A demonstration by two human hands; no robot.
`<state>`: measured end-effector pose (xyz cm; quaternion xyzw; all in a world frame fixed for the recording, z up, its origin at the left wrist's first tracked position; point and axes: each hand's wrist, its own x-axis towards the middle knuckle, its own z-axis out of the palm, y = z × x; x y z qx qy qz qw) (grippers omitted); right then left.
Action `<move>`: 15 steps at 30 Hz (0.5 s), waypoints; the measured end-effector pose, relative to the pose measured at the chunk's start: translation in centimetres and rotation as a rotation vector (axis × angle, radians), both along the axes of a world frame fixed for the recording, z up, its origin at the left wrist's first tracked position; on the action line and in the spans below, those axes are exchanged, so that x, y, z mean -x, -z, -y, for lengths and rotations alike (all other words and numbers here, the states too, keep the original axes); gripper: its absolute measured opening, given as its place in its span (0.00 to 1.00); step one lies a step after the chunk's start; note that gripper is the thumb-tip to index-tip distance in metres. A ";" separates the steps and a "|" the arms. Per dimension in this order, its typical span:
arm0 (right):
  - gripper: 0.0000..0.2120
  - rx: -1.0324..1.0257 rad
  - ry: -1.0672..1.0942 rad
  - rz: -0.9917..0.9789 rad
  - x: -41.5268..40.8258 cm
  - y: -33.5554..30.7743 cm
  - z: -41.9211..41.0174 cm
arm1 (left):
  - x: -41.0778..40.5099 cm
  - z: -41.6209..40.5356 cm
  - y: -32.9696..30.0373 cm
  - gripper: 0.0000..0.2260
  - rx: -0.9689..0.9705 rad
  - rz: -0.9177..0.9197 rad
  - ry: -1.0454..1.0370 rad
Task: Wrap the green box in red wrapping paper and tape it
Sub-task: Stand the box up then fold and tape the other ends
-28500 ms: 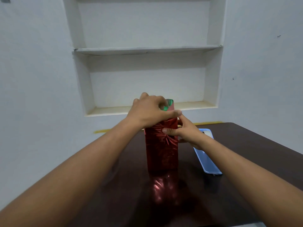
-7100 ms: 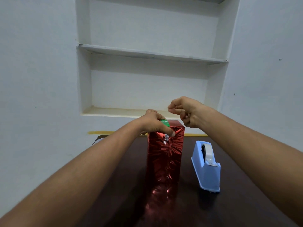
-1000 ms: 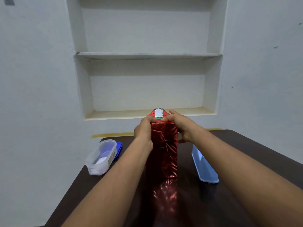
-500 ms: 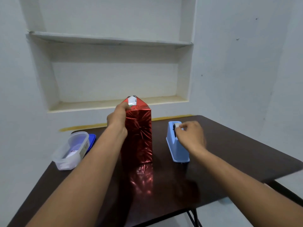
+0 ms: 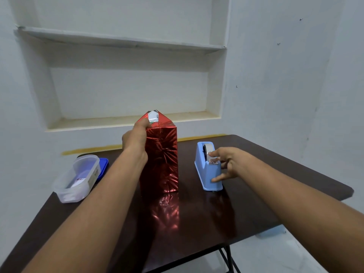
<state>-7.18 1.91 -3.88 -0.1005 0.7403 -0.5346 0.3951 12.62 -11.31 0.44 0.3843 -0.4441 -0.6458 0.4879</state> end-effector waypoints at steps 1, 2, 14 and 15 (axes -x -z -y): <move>0.18 -0.002 -0.006 0.011 0.0 -0.1 0.2 | 0.0 0.0 0.0 0.20 0.001 0.002 -0.002; 0.17 0.002 -0.003 0.029 0.0 -0.1 0.4 | 0.0 0.0 0.0 0.20 0.001 0.004 -0.003; 0.07 0.393 0.262 -0.018 -3.0 1.2 -0.4 | -0.3 -0.3 -0.1 0.20 0.013 0.012 -0.003; 0.06 0.397 0.277 -0.046 -3.3 1.7 -0.5 | -0.3 -0.2 -0.1 0.21 0.012 0.013 -0.005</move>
